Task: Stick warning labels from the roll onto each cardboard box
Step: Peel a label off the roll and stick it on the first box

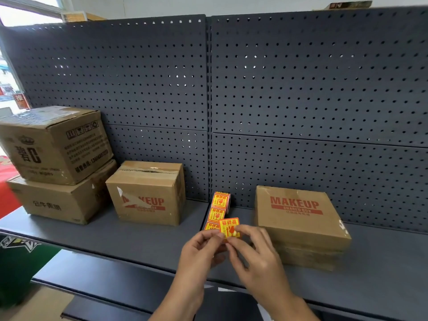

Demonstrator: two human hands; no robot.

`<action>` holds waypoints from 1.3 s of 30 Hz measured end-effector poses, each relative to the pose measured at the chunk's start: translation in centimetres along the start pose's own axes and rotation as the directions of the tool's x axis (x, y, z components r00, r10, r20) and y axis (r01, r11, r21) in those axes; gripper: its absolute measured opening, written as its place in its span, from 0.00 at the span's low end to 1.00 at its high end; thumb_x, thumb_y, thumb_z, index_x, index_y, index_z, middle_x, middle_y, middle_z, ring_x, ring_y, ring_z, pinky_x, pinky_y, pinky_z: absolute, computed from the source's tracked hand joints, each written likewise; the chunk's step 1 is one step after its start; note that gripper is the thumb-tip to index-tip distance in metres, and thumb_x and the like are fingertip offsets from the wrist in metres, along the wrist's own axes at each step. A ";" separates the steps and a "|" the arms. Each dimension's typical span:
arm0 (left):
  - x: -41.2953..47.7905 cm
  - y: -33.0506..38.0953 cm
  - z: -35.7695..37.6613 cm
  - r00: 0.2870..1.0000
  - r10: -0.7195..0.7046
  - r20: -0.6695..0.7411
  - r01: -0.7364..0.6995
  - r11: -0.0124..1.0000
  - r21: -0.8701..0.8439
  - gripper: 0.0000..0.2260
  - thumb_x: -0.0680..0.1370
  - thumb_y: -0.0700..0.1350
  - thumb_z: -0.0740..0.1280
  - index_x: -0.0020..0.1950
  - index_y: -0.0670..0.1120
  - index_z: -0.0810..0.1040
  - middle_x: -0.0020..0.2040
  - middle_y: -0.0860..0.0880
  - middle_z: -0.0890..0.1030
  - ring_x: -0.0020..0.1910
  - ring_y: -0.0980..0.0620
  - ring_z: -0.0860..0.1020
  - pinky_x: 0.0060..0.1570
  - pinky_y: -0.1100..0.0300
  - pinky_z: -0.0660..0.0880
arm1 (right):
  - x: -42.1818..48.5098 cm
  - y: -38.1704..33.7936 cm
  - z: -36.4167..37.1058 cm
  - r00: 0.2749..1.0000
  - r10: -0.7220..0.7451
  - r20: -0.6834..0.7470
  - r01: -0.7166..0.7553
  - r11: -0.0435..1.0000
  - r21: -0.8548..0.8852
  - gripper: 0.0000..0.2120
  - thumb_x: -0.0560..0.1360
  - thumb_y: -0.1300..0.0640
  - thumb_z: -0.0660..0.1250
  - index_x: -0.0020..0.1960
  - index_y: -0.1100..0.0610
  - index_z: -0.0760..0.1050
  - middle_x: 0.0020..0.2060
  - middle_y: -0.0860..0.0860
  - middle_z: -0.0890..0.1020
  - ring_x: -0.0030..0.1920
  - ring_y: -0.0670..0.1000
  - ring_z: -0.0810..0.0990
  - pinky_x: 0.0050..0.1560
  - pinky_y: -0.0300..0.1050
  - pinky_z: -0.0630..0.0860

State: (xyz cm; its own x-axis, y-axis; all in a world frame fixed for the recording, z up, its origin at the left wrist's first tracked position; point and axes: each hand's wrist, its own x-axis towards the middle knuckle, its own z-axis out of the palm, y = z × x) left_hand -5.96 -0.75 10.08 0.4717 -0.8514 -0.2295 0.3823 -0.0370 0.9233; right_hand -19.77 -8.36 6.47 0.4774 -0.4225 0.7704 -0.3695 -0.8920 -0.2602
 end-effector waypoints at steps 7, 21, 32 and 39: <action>-0.1 0.0 0.5 1.000 0.017 0.022 -0.016 0.999 -0.051 0.06 0.80 0.39 0.72 0.55 0.39 0.83 0.46 0.41 0.87 0.42 0.49 0.83 0.44 0.57 0.82 | 1.5 1.0 -2.5 0.677 0.673 0.297 -0.674 0.406 0.617 0.05 0.79 0.56 0.72 0.47 0.49 0.87 0.43 0.50 0.87 0.43 0.46 0.84 0.43 0.44 0.81; 0.2 -0.2 3.6 0.990 0.021 0.142 -0.034 0.995 0.089 0.06 0.78 0.42 0.75 0.53 0.42 0.85 0.41 0.42 0.85 0.40 0.48 0.84 0.48 0.51 0.83 | 0.6 2.8 -6.0 0.703 0.660 0.265 -0.627 0.398 0.670 0.03 0.75 0.54 0.74 0.45 0.52 0.86 0.40 0.57 0.86 0.38 0.50 0.79 0.38 0.46 0.77; 0.9 0.3 10.5 0.901 0.244 0.357 -0.379 0.844 0.379 0.06 0.76 0.51 0.77 0.44 0.50 0.86 0.41 0.54 0.85 0.41 0.60 0.80 0.42 0.62 0.77 | 0.1 5.9 -13.7 0.719 0.682 0.134 -0.628 0.555 0.546 0.02 0.76 0.58 0.76 0.48 0.53 0.87 0.41 0.50 0.88 0.37 0.45 0.83 0.37 0.40 0.81; 1.9 0.4 16.6 0.848 0.271 0.456 -0.509 0.658 0.555 0.09 0.79 0.55 0.72 0.45 0.51 0.82 0.44 0.57 0.83 0.46 0.61 0.79 0.42 0.62 0.72 | 0.4 9.9 -18.1 0.701 0.709 0.075 -0.627 0.562 0.539 0.09 0.74 0.62 0.77 0.53 0.59 0.86 0.38 0.55 0.87 0.36 0.48 0.83 0.37 0.40 0.81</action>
State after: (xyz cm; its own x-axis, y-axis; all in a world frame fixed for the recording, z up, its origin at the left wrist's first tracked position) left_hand -18.11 -11.12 15.12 0.1408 -0.9704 0.1960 -0.4299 0.1185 0.8951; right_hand -37.63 -14.51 14.74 0.1324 -0.9409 0.3116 -0.0772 -0.3232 -0.9432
